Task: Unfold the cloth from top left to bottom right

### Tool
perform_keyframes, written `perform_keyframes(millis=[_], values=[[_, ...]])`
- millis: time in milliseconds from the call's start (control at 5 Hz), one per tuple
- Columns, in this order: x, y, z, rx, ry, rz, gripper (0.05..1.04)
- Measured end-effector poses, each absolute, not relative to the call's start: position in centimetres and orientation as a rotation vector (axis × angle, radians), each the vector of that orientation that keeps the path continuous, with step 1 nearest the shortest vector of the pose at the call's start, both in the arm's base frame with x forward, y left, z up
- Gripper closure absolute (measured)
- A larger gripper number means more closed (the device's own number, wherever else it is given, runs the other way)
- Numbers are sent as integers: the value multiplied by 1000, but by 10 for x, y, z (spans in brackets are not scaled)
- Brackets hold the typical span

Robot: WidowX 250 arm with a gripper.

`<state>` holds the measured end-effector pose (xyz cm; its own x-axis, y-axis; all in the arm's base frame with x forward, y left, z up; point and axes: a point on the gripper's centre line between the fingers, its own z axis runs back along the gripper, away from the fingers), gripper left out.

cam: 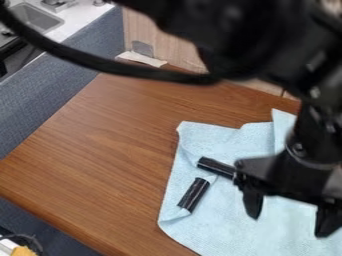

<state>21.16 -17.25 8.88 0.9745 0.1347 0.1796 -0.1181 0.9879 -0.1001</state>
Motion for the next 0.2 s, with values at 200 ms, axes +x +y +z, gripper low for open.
perform_keyframes(millis=[200], values=[[215,-161,97,-103,-203,150,83]])
